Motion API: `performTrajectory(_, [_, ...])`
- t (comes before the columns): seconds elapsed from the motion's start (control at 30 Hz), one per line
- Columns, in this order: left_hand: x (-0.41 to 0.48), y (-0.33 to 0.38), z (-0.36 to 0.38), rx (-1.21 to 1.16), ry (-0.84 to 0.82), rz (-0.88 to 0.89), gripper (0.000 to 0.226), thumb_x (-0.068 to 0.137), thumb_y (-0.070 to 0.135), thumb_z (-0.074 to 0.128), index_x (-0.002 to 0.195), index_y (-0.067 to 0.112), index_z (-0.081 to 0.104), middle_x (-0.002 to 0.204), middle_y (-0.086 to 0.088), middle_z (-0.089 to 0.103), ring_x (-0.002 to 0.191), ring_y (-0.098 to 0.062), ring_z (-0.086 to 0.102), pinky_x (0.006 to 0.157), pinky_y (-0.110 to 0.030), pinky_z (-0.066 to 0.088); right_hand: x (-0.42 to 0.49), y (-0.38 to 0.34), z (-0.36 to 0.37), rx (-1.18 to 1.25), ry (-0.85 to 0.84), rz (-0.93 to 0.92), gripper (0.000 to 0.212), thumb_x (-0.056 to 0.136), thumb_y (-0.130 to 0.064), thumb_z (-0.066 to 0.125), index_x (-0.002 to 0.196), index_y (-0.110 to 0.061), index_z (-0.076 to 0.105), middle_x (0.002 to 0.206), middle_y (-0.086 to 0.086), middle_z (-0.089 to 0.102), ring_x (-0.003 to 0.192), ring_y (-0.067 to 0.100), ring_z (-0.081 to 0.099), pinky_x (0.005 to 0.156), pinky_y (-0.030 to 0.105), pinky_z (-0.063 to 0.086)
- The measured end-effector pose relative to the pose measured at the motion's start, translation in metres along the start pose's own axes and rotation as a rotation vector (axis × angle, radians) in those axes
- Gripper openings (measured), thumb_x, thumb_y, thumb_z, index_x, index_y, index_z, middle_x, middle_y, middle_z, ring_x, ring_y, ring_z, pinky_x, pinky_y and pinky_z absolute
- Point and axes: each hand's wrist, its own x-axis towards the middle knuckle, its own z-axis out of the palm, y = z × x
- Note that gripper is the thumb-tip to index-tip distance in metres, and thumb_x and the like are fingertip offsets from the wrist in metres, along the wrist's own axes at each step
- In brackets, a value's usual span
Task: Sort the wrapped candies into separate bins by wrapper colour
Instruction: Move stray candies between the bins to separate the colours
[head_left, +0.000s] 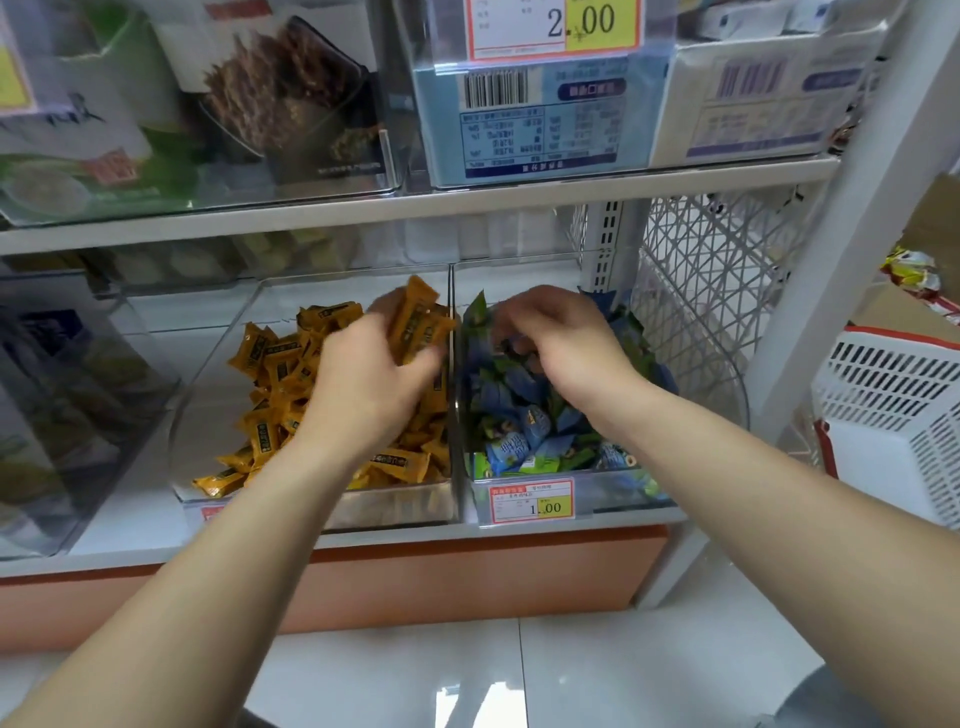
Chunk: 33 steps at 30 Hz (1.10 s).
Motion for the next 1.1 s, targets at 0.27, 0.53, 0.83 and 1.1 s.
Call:
performTrajectory(0.27, [-0.003, -0.010, 0.004, 0.373, 0.014, 0.084, 0.062, 0.089, 0.051, 0.062, 0.141, 0.021, 0.050, 0.094, -0.004, 0.069, 0.083, -0.022, 0.065, 0.067, -0.031, 0.049, 0.013, 0.045, 0.006, -0.974, -0.593, -0.207, 0.060, 0.081, -0.064, 0.059, 0.134, -0.038, 0.052, 0.139, -0.009, 0.050, 0.126, 0.020, 0.043, 0.091, 0.039, 0.045])
performTrajectory(0.53, [-0.015, -0.022, 0.029, 0.141, -0.252, 0.081, 0.064, 0.084, 0.046, 0.070, 0.139, 0.030, 0.042, 0.122, 0.004, 0.064, 0.112, -0.016, 0.059, 0.096, -0.034, 0.052, 0.013, 0.047, -0.003, -1.405, -0.591, -0.124, 0.016, 0.085, -0.044, 0.063, 0.099, -0.037, 0.063, 0.128, -0.005, 0.052, 0.125, 0.028, 0.039, 0.088, 0.043, 0.038])
performTrajectory(0.83, [-0.013, -0.033, 0.026, 0.023, -0.265, 0.138, 0.077, 0.082, 0.051, 0.071, 0.148, 0.035, 0.036, 0.136, 0.016, 0.055, 0.120, 0.001, 0.048, 0.089, -0.007, 0.033, 0.010, 0.032, 0.001, -1.220, -0.408, -0.310, 0.011, 0.084, -0.040, 0.069, 0.082, -0.032, 0.062, 0.092, -0.010, 0.056, 0.089, 0.015, 0.053, 0.065, 0.029, 0.035])
performTrajectory(1.1, [-0.014, -0.035, 0.029, 0.042, -0.259, 0.141, 0.075, 0.083, 0.048, 0.069, 0.149, 0.035, 0.034, 0.137, 0.010, 0.056, 0.124, -0.008, 0.051, 0.096, -0.022, 0.041, 0.008, 0.042, 0.017, -0.982, -0.842, 0.008, 0.032, 0.093, -0.036, 0.061, 0.124, -0.028, 0.064, 0.111, -0.006, 0.069, 0.088, 0.012, 0.060, 0.075, 0.028, 0.052])
